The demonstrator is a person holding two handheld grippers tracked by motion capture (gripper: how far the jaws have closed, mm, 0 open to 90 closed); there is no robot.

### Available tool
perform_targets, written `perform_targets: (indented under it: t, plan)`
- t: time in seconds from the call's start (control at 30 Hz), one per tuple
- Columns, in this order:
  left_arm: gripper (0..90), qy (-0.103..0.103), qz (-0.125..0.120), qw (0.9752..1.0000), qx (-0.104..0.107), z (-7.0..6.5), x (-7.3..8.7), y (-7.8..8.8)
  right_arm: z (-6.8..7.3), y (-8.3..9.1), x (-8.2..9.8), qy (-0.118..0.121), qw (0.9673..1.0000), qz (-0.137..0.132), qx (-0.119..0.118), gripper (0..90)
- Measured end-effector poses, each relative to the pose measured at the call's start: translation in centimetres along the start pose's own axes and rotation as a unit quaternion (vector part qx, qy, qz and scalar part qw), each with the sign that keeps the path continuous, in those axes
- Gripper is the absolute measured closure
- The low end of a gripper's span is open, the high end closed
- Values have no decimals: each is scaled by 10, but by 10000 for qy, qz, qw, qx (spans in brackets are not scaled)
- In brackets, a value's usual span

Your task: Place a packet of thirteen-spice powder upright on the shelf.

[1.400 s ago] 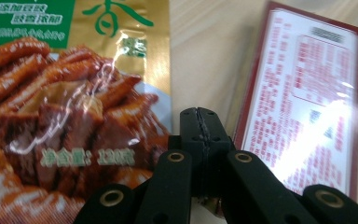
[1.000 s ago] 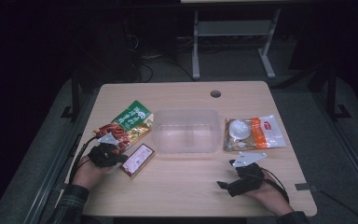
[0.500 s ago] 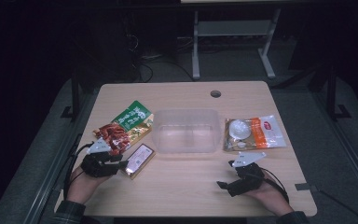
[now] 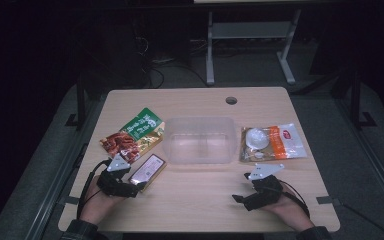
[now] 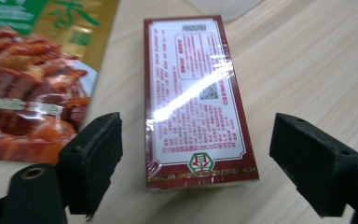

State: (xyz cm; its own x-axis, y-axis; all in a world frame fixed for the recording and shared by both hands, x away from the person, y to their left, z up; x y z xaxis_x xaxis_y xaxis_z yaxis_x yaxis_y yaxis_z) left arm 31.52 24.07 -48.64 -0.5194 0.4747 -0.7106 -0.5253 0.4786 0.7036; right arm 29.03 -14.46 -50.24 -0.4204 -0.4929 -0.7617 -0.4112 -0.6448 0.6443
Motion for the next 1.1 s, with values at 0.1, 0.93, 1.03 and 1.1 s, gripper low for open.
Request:
perform_targets:
  t: [0.1,0.93,1.03,1.1]
  plan:
    - [154,-58,86,9999,-21,-2,2,-6,0,0,0,-7,10000,-7,6,129]
    - [303,47,475,9989,-5,-2,10,-18,0,0,0,10,10000,0,30,129]
    - [312,4,540,9985,15,-2,9,-17,1,-1,0,13,10000,16,11,129]
    - [314,-37,551,9985,20,-2,9,-16,0,0,0,6,10000,10,12,129]
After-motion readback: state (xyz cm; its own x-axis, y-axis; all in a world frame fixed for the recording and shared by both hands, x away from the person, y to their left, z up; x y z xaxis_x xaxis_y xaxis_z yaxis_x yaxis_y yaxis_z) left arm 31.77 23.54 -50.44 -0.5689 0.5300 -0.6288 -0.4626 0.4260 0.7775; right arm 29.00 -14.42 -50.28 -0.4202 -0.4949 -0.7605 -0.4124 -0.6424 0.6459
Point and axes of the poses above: each handheld gripper's, and its own axes: y roughly backward along the jaws, x roughly out of its underside, z roughly to its left, the point moved 6 cm from there along -y, roughly forward along the jaws, and after that the axes turned 4 degrees about -z, right-handed, at the moved point
